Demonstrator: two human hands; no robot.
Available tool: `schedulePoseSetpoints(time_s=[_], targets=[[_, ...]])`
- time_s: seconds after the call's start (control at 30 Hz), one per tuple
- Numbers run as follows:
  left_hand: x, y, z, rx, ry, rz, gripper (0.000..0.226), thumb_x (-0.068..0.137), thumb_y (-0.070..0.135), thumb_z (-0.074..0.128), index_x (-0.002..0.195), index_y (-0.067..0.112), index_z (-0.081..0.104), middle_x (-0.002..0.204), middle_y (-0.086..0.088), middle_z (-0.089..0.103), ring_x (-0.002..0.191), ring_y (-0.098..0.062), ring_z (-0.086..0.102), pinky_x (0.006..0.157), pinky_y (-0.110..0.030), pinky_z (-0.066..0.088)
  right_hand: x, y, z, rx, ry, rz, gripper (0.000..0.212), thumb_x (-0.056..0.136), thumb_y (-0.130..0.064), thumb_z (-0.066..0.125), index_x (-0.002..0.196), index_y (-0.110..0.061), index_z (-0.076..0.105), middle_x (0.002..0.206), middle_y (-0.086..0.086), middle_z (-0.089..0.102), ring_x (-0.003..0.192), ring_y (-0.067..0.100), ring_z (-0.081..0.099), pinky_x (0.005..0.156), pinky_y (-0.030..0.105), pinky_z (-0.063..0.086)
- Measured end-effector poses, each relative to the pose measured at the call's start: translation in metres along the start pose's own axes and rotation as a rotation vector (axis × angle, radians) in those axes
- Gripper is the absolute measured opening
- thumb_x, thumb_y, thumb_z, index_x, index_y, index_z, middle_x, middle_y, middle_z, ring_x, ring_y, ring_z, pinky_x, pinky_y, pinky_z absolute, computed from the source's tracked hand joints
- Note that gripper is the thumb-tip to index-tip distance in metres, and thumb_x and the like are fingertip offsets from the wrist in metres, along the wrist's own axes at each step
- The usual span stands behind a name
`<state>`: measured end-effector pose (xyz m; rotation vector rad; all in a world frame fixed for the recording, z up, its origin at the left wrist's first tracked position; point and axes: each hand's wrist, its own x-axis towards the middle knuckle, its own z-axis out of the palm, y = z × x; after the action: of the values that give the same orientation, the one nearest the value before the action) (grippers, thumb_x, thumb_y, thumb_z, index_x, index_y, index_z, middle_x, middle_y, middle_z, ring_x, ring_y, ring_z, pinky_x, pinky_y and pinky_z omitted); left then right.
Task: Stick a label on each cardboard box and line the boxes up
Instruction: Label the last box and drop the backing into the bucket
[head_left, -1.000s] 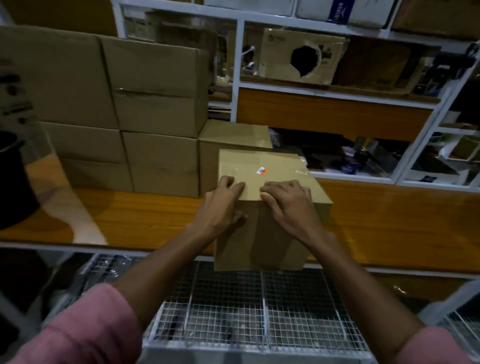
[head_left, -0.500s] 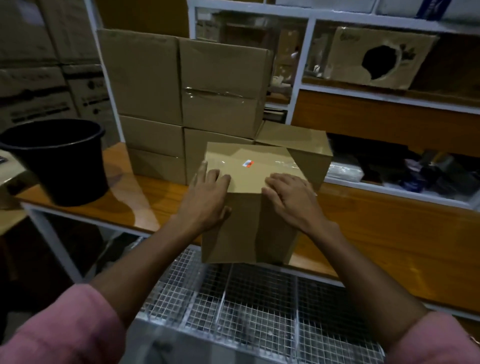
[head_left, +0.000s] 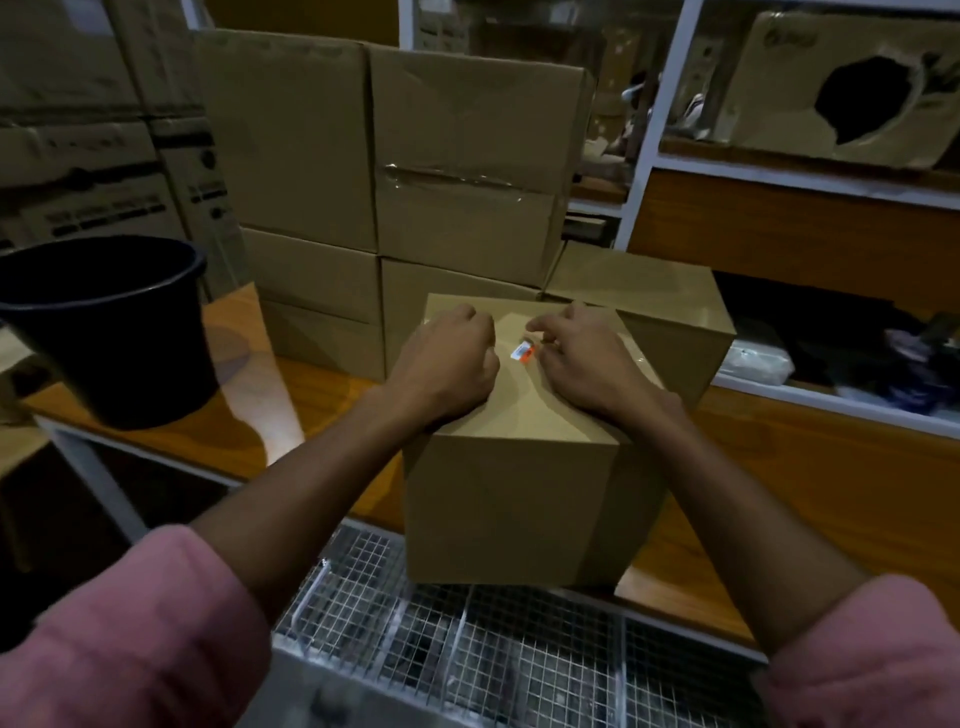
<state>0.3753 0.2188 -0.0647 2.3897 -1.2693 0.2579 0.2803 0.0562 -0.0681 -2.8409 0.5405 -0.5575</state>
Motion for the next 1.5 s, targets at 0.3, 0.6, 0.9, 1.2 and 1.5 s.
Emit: schedulePoseSetpoints(time_s=[0.3, 0.6, 0.9, 1.2, 1.5], targets=[[0.008, -0.014, 0.014, -0.020, -0.002, 0.052, 0.033, 0.101, 0.025, 0.042, 0.120, 0.012, 0.065, 0.120, -0.006, 0.064, 0.109, -0.023, 0.057, 0.089, -0.038, 0.049, 0.002, 0.004, 0.003, 0.120, 0.089, -0.123, 0.025, 0.098, -0.018, 0.057, 0.119, -0.024, 0.071, 0.105, 0.001, 0.053, 0.095, 0.014, 0.050, 0.078, 0.024, 0.038], [-0.011, -0.012, 0.001, 0.053, -0.166, 0.110, 0.052, 0.101, 0.056, 0.032, 0.126, 0.020, 0.059, 0.138, -0.006, 0.058, 0.122, -0.024, 0.054, 0.092, -0.036, 0.044, -0.002, 0.003, -0.012, 0.177, -0.048, -0.137, 0.020, 0.089, -0.041, 0.073, 0.106, -0.031, 0.077, 0.101, -0.008, 0.064, 0.092, 0.005, 0.056, 0.078, 0.028, 0.048], [-0.023, -0.014, 0.003, 0.118, -0.301, 0.147, 0.087, 0.095, 0.073, 0.010, 0.161, 0.016, 0.010, 0.170, -0.004, 0.002, 0.156, -0.017, -0.003, 0.126, -0.044, 0.001, 0.000, -0.002, -0.012, 0.158, -0.010, -0.081, 0.014, 0.088, -0.037, 0.076, 0.101, -0.031, 0.080, 0.098, -0.011, 0.066, 0.087, 0.001, 0.058, 0.071, 0.022, 0.042], [-0.023, -0.015, 0.004, 0.084, -0.252, 0.147, 0.069, 0.104, 0.053, 0.020, 0.160, 0.014, 0.017, 0.169, -0.006, 0.012, 0.156, -0.019, 0.005, 0.126, -0.044, 0.006, -0.003, -0.005, -0.012, 0.107, 0.013, -0.083, 0.016, 0.094, -0.031, 0.069, 0.106, -0.025, 0.078, 0.100, -0.006, 0.067, 0.091, 0.007, 0.057, 0.080, 0.030, 0.050], [-0.023, -0.015, 0.003, 0.048, -0.212, 0.150, 0.065, 0.104, 0.047, 0.025, 0.158, 0.011, 0.025, 0.167, -0.008, 0.020, 0.155, -0.021, 0.011, 0.126, -0.044, 0.009, 0.000, -0.013, -0.018, -0.001, 0.003, -0.150, 0.016, 0.091, -0.026, 0.074, 0.104, -0.019, 0.080, 0.094, 0.001, 0.072, 0.083, 0.012, 0.064, 0.076, 0.030, 0.052]])
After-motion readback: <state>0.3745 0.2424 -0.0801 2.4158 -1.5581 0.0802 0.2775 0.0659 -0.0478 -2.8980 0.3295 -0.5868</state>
